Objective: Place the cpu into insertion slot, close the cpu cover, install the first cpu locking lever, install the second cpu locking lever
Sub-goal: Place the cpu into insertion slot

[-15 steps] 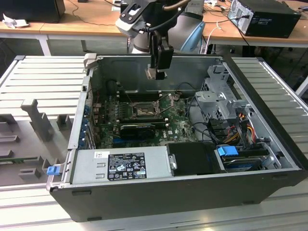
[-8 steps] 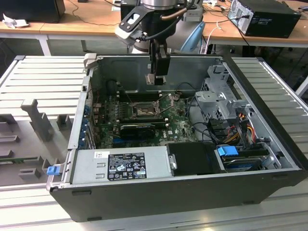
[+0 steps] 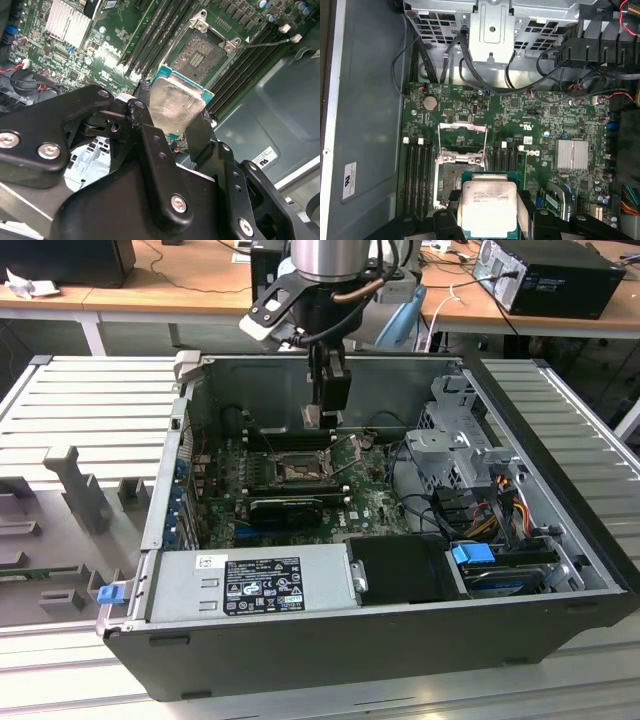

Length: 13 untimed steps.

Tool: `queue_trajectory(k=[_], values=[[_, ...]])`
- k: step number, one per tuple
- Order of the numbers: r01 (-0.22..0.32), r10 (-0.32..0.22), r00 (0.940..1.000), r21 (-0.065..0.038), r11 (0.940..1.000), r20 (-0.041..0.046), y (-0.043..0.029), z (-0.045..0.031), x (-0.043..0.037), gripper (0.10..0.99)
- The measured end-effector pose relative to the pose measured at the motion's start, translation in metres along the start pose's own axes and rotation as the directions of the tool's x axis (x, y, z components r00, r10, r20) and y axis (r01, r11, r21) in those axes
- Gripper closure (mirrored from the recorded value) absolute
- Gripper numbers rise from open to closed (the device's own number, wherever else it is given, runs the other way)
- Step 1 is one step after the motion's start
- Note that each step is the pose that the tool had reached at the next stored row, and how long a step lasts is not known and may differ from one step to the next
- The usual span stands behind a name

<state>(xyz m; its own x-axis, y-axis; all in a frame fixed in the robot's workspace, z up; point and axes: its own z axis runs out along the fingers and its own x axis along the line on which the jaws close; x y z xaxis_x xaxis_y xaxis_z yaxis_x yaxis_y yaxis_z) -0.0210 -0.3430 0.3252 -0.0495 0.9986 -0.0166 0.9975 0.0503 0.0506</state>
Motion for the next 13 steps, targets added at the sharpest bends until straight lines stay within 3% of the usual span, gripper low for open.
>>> queue_trajectory(k=[13], values=[[0.0,0.0,1.0,0.0,1.0,0.0001,-0.0057,0.0094,0.0008,0.557]])
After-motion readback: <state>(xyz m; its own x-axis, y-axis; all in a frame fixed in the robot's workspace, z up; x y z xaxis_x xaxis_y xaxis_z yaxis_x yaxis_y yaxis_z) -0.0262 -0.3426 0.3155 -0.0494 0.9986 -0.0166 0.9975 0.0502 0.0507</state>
